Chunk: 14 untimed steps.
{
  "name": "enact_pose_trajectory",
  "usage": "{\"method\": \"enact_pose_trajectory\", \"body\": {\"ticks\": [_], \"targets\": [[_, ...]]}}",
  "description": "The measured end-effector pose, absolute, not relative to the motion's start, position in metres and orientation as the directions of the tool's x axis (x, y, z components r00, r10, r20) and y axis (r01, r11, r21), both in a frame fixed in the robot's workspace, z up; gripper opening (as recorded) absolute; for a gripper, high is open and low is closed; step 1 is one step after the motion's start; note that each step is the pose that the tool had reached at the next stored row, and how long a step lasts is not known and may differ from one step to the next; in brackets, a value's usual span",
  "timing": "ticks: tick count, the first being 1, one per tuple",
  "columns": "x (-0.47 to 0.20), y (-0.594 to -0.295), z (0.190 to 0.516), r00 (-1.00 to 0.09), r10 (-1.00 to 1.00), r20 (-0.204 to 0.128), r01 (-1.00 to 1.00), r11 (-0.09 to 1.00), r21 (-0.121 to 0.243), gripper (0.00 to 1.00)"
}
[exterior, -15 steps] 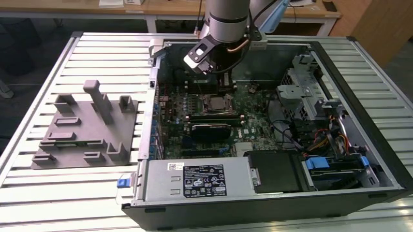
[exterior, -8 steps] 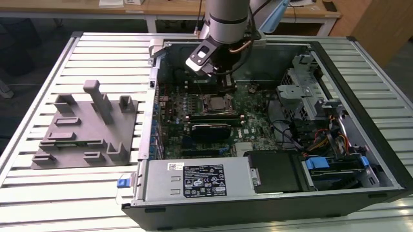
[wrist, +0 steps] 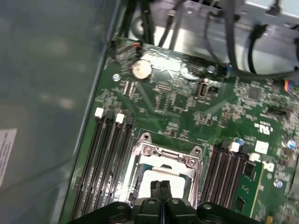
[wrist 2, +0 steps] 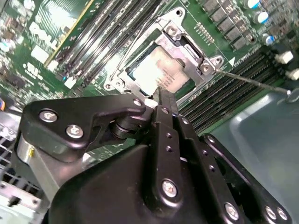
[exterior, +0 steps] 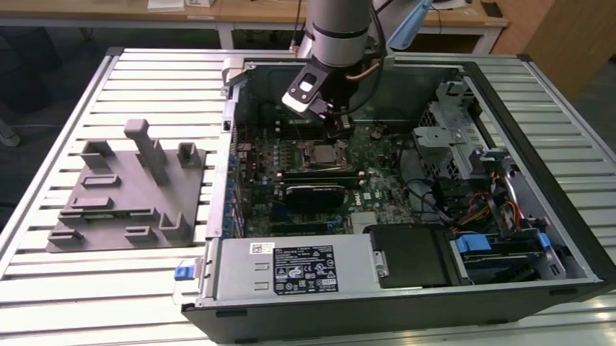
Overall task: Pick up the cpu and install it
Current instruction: 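Close the cpu cover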
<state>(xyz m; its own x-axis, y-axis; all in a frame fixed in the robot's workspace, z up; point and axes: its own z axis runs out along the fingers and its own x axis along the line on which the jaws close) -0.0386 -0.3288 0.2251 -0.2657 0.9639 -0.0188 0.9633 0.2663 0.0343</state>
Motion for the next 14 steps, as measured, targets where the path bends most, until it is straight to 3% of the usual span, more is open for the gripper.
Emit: {"method": "enact_pose_trajectory", "body": {"ticks": [14], "targets": [[-0.0386,-0.3288,0.2222,-0.5,0.866,-0.021,0.865,0.501,0.033,0.11]]}}
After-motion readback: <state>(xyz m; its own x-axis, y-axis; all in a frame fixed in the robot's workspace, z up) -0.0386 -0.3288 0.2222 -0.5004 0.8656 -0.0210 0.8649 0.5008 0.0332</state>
